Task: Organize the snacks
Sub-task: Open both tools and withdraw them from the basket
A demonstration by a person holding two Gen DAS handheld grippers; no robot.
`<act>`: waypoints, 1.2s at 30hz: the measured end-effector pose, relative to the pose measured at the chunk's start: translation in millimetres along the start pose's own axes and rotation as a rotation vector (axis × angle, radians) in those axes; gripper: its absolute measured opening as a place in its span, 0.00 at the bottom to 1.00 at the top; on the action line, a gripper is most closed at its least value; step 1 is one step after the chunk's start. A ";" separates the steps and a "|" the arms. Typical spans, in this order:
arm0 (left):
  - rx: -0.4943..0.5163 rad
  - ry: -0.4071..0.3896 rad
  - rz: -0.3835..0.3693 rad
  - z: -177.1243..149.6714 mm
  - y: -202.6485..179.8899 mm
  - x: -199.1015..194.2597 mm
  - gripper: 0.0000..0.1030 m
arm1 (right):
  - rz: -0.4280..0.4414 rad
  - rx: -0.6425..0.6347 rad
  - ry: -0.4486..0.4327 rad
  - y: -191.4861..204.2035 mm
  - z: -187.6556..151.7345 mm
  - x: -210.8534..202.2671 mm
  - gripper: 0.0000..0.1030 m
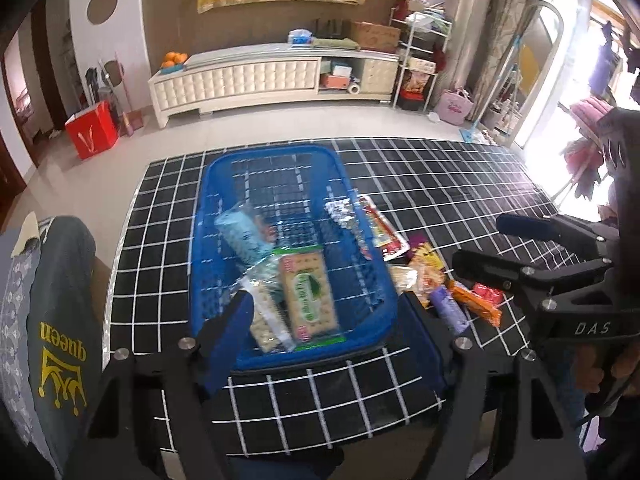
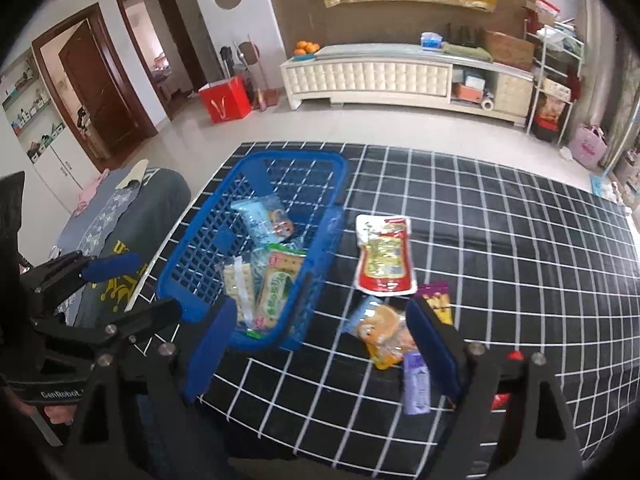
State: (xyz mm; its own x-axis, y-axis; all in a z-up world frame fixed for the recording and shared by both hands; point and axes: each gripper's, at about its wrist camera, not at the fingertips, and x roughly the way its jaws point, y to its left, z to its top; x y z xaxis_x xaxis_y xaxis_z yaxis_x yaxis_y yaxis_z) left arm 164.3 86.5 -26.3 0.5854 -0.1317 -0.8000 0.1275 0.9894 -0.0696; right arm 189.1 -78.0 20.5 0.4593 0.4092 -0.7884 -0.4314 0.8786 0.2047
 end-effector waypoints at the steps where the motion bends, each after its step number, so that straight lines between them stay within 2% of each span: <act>1: 0.011 -0.005 -0.004 0.9 -7.8 -2.1 0.70 | -0.006 0.003 -0.007 -4.2 -0.6 -5.5 0.87; 6: 0.036 -0.025 -0.037 4.5 -33.8 -5.4 0.70 | -0.029 0.029 -0.023 -28.0 -6.3 -23.9 0.87; 19: 0.094 0.025 -0.085 11.1 -110.2 23.7 0.70 | -0.091 0.116 -0.013 -99.3 -36.4 -46.7 0.87; 26: 0.083 0.072 -0.096 6.1 -136.4 48.5 0.70 | -0.110 0.152 0.024 -136.8 -54.7 -40.4 0.87; 32: 0.045 0.121 -0.092 -8.9 -149.5 77.4 0.70 | -0.117 0.167 0.089 -164.7 -72.9 -24.0 0.87; 36: 0.014 0.172 -0.101 -20.1 -155.0 100.0 0.70 | -0.102 0.227 0.135 -186.0 -86.3 -10.1 0.87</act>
State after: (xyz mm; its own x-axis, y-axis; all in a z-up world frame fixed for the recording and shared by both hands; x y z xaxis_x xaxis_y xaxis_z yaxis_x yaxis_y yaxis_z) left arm 187.0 -78.7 -107.4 0.4237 -0.2170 -0.8794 0.1911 0.9704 -0.1474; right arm 197.7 -266.8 -59.7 0.3771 0.2929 -0.8786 -0.1962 0.9524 0.2333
